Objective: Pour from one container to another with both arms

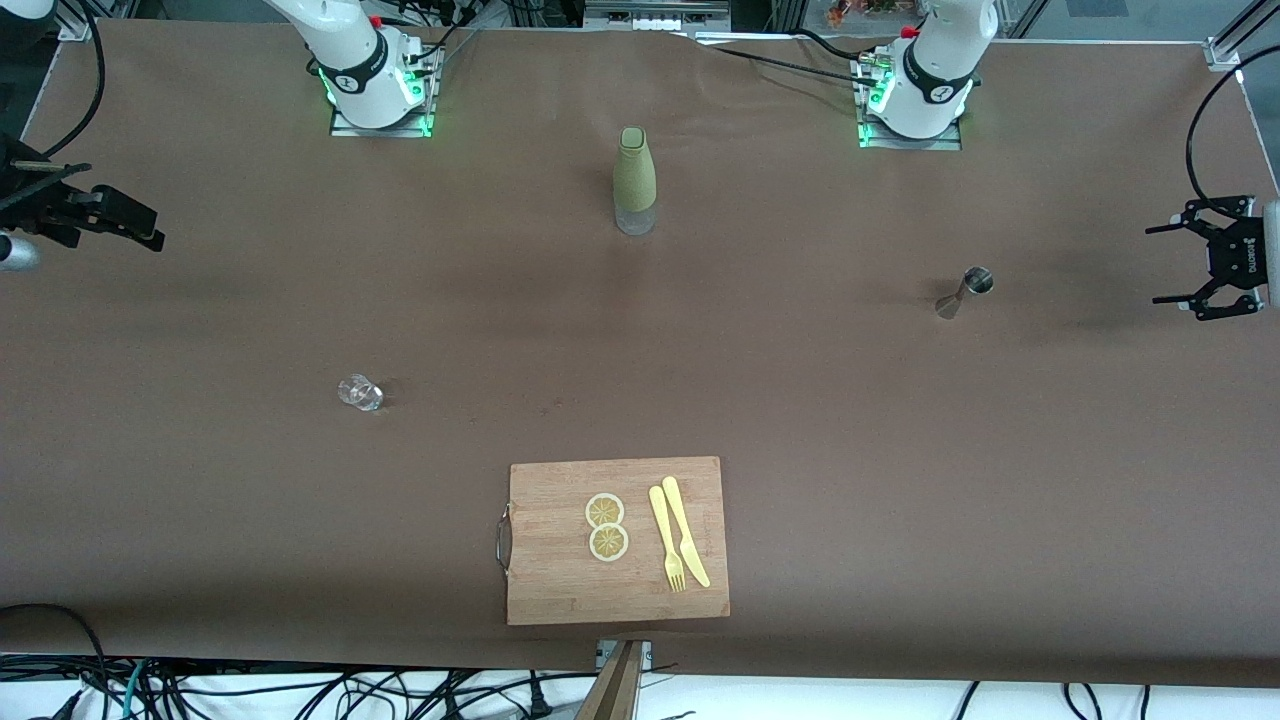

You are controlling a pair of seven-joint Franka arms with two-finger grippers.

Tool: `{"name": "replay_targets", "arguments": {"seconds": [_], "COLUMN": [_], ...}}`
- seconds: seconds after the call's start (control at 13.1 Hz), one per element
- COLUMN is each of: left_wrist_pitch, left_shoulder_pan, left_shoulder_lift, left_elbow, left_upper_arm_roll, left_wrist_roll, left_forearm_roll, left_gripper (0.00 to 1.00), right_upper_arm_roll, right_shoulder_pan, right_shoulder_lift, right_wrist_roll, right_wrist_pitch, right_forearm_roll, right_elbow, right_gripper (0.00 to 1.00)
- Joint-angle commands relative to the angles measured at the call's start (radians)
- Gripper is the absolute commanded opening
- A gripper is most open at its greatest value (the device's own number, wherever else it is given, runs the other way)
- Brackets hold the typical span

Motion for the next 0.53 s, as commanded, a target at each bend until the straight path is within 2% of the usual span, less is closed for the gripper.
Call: {"name": "replay_targets", "arguments": {"seconds": [0.0, 0.46], "left_wrist_pitch": [0.002, 0.001], "left_shoulder_pan": [-0.094, -0.322], "left_shoulder_lift": [-0.13, -0.35], "left_elbow": [-0.039, -0.065], "left_upper_arm_roll": [0.007, -0.001], "left_wrist_roll": [-0.359, -1.218], "left_forearm_roll": [0.08, 0.265], "left_gripper": [1.0, 1.0], "right_upper_arm_roll": [-0.004, 0.005], "right_shoulder_pan": [0.006, 0.009], "right_shoulder_lift": [0.003, 0.009], "right_wrist_roll": [0.016, 0.015], "right_wrist_pitch": [-0.064, -0.059], "right_forearm_roll": [-0.009, -0.012], "right_elbow": [0.025, 0.032], "right_gripper": [1.0, 1.0]}}
